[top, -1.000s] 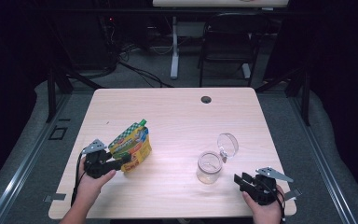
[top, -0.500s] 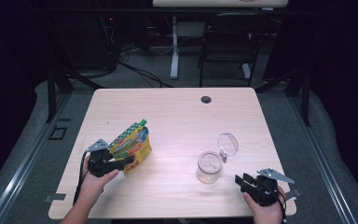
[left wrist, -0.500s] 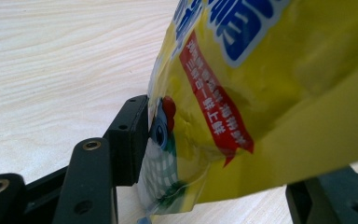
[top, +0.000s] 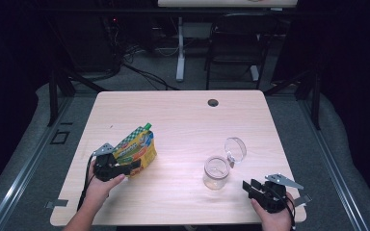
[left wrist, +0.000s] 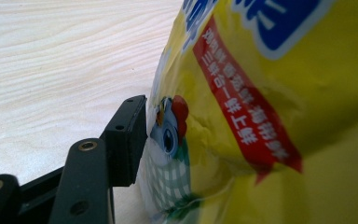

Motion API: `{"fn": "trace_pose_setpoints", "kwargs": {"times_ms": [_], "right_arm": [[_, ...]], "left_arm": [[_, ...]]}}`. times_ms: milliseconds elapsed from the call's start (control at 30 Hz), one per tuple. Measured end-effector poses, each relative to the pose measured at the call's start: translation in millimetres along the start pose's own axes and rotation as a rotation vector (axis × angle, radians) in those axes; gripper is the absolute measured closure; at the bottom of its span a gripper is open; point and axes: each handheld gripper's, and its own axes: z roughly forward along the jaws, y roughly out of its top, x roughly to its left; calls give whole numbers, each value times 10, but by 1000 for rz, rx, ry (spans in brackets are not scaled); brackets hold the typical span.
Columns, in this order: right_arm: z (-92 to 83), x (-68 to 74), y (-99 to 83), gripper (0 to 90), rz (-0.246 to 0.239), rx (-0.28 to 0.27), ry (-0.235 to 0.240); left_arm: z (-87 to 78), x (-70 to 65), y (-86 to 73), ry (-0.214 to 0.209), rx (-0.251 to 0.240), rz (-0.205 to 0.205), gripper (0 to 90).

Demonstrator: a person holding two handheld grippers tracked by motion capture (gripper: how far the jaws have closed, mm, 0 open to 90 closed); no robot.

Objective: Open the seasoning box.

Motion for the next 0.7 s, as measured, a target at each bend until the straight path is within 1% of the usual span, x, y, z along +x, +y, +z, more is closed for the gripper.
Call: {"fn": "trace_pose_setpoints", "kwargs": {"times_ms": [67, 133, 267, 367, 433, 533, 633, 667, 700], "right_arm": [[-4, -6, -3, 599, 3, -2, 1], [-10, -14, -5, 598, 6, -2, 0], [-21, -22, -14, 597, 10, -5, 2], [-27, -20, -24, 596, 13, -3, -1], [-43, -23, -31, 595, 12, -5, -2], [-48, -27, -39, 595, 17, -9, -3], [-60, -37, -47, 594, 18, -5, -8], [-66, -39, -50, 594, 20, -6, -8], [-75, -43, -53, 594, 21, -10, -10]], "left_arm": [[19, 9, -2, -3, 0, -1, 403], [35, 19, -5, -7, -1, 1, 401], [69, 30, -9, -2, -7, 1, 368], [95, 37, -10, -4, -8, -1, 363], [115, 47, -8, -7, 3, 0, 359], [134, 51, -11, -9, 2, -6, 356], [149, 47, -9, -2, -7, -2, 356], [157, 49, -9, -6, -9, -2, 356], [165, 48, -10, -6, -2, -4, 357]]}}
